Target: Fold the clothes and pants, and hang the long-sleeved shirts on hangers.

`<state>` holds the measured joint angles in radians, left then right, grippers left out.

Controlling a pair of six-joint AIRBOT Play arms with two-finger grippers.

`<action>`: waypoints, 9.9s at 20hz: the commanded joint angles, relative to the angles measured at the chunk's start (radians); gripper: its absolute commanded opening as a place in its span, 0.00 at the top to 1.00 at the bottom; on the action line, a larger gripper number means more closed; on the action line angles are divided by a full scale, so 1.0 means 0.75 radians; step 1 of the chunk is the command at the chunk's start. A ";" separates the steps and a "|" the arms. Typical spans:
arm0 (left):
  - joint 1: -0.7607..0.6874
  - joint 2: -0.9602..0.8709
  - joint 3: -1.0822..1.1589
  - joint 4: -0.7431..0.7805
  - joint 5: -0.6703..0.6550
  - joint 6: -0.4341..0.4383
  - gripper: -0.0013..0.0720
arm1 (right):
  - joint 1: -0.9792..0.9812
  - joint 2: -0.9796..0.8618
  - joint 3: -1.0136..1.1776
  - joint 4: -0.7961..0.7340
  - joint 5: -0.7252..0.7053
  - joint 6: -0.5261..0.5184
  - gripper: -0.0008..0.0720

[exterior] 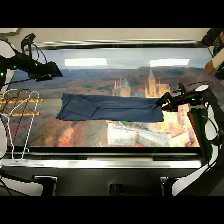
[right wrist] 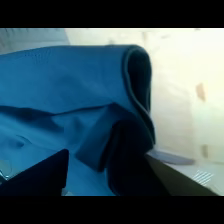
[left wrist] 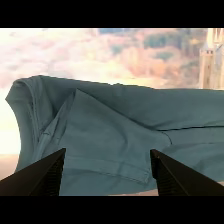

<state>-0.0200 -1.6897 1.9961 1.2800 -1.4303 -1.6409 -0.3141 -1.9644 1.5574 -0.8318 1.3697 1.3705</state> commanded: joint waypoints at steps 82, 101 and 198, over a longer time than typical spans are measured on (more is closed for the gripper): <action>0.134 0.292 0.033 -0.329 -0.063 -0.116 0.96 | 1.081 0.216 0.160 0.152 -0.757 0.526 0.77; 0.134 0.290 0.033 -0.330 -0.063 -0.115 0.96 | 0.204 0.336 0.064 -0.009 -0.041 0.169 0.23; 0.057 0.284 -0.025 -0.344 -0.123 -0.075 0.96 | -0.657 0.629 -0.297 -1.526 0.420 0.511 0.94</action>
<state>0.0231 -1.4761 1.9774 1.0218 -1.5223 -1.6974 -0.8066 -1.4925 1.3544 -1.9385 1.6825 1.7607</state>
